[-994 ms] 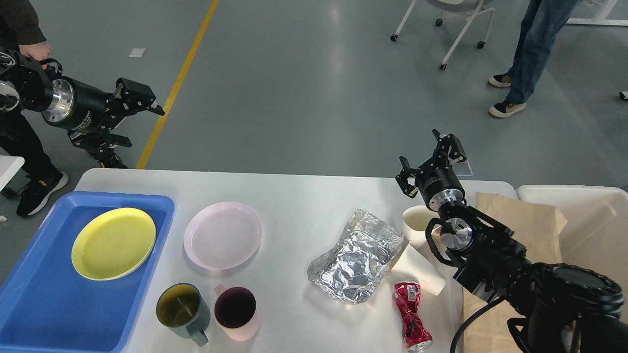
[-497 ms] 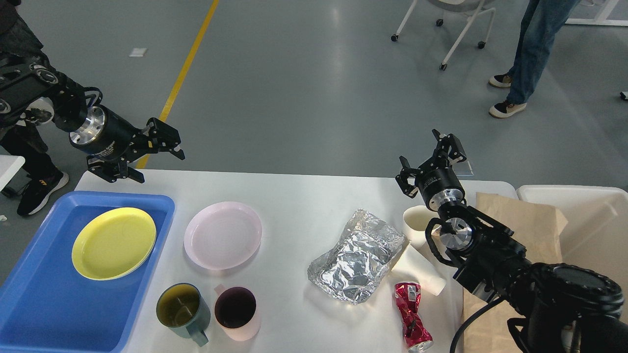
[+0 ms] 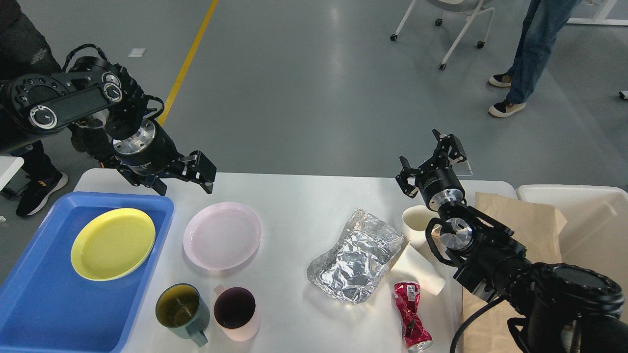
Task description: Tidy desktop
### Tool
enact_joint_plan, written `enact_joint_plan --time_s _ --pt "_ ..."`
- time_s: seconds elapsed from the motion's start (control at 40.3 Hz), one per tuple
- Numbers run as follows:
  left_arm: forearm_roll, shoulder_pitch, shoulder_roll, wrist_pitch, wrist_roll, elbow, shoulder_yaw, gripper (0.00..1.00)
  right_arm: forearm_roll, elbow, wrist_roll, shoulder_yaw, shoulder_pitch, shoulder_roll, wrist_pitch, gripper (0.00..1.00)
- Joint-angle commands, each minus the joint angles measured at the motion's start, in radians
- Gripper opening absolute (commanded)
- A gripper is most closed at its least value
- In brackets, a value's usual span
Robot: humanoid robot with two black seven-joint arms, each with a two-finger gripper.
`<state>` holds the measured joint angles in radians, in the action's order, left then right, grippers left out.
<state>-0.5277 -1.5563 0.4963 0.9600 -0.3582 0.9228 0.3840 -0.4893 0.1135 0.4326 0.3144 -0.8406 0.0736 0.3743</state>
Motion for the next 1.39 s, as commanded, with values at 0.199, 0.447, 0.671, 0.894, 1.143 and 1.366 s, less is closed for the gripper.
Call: enact_joint_plan --time_s 0.199,0.447,0.671,0.894,1.143,1.366 --pt "-0.005 0.012 -0.022 0.000 -0.053 0.076 -0.002 0.99 0.000 0.000 0.000 0.000 0.000 0.000 0.000 1.00" --pt "0.066 0.067 -0.018 0.000 -0.056 0.090 0.010 0.99 0.000 0.000 0.000 0.000 0.000 0.000 0.000 1.00" --pt "0.072 0.087 0.011 0.000 -0.067 0.099 0.064 0.92 0.000 0.000 0.000 0.000 0.000 0.000 0.000 1.00" --pt "0.074 0.085 0.103 0.000 -0.067 0.153 0.064 0.86 0.000 0.000 0.000 0.000 0.000 -0.002 0.000 1.00" --pt "0.078 0.078 0.166 0.000 -0.064 0.139 0.062 0.96 0.000 0.000 0.000 0.000 0.000 0.000 0.000 1.00" --pt "0.083 0.064 0.191 0.000 -0.067 0.129 0.062 0.96 0.000 0.002 0.000 0.000 0.000 0.000 0.000 1.00"
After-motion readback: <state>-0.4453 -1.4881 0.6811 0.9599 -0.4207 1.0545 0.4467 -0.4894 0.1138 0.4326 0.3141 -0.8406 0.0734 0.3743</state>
